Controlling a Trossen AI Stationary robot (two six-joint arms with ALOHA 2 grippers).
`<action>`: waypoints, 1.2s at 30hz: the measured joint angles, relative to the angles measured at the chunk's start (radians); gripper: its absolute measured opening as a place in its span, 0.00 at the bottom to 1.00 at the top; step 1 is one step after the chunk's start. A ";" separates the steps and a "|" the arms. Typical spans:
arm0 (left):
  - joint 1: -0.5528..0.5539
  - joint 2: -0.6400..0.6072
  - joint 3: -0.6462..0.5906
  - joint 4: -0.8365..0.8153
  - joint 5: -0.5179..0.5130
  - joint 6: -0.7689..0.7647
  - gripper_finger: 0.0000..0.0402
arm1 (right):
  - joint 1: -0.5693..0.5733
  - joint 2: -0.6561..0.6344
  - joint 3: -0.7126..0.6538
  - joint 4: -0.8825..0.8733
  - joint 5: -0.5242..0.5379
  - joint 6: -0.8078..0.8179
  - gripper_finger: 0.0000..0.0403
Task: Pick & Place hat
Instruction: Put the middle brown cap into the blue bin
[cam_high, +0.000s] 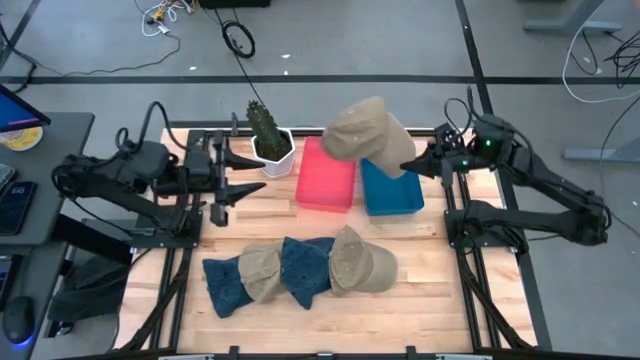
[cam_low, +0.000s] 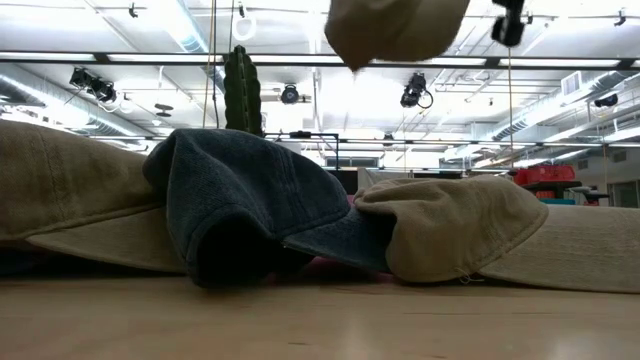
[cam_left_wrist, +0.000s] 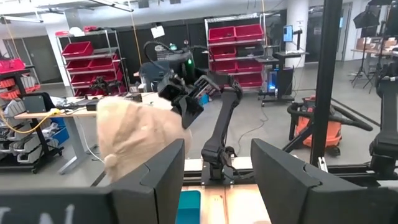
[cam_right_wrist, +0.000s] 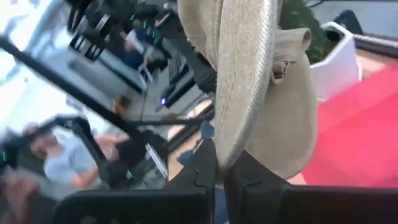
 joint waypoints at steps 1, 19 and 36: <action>0.000 0.010 0.000 0.012 0.000 0.000 0.47 | -0.004 -0.022 -0.040 0.031 0.010 0.041 0.01; 0.096 0.169 0.000 0.064 0.000 -0.059 0.47 | 0.008 -0.302 -0.331 0.092 0.467 0.673 0.01; 0.115 0.163 0.000 0.064 0.001 -0.027 0.47 | 0.142 -0.330 -0.332 -0.214 0.682 0.965 0.01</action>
